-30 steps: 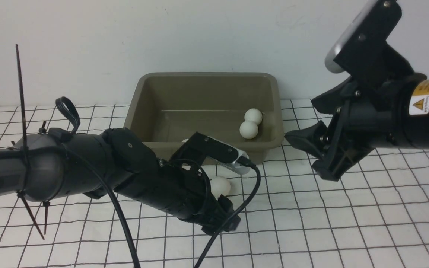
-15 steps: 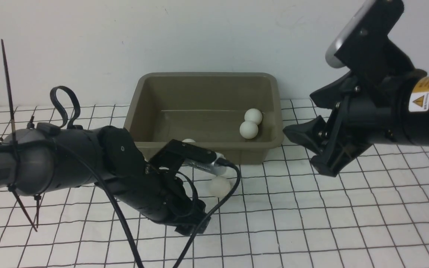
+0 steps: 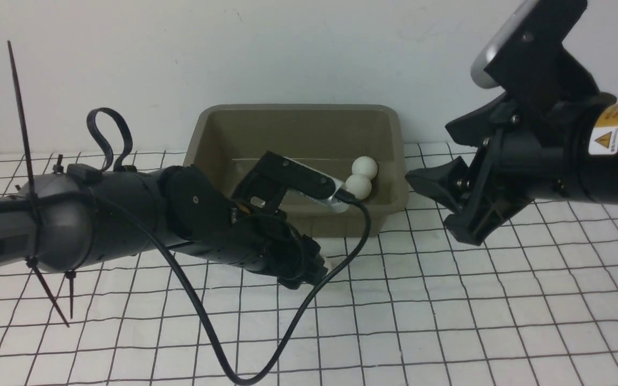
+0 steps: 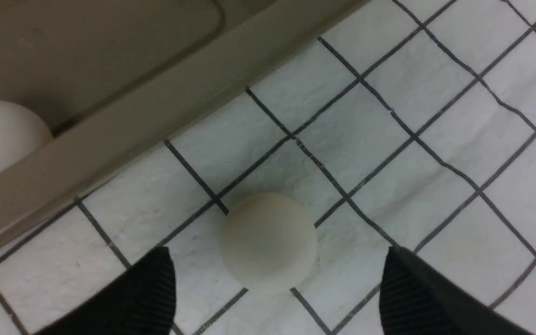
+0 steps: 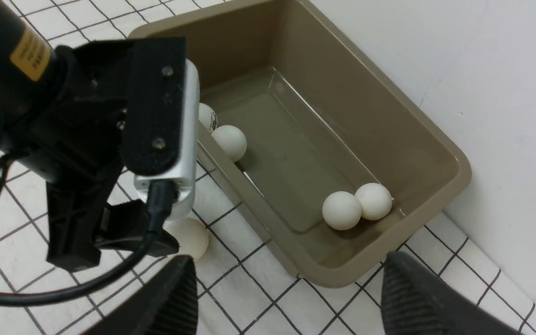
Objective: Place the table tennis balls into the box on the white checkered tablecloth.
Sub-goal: 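Reach for and grasp a ping pong ball on the table beside the basket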
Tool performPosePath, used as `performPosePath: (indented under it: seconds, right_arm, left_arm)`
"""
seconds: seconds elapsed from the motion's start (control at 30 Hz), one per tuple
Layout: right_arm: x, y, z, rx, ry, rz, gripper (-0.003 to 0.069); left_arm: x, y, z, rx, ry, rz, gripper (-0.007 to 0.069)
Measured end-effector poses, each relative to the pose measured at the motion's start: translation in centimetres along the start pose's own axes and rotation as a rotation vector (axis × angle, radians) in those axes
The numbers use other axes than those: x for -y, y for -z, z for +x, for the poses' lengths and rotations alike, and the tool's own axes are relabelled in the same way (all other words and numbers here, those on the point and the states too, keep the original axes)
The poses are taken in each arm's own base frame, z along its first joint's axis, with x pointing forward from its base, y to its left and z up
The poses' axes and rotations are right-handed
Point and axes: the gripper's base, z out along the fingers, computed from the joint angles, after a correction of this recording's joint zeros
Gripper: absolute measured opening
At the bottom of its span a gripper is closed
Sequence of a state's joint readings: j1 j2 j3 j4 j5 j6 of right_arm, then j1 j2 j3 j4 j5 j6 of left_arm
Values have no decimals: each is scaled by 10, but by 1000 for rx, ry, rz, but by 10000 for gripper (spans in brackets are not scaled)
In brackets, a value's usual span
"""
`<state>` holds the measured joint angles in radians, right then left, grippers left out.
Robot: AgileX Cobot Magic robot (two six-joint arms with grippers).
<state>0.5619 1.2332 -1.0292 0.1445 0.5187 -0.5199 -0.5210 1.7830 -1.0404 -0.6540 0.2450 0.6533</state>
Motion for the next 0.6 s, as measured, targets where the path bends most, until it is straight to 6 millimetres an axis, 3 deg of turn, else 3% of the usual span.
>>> performPosePath:
  seconds: [0.4,0.6]
  right_arm:
    - [0,0,0,0,0,0,482]
    - [0,0,0,0,0,0,482]
  left_arm:
    - [9,-9,-2,47,-1,-16,534]
    - [6,-25,8,13,3,-30,534]
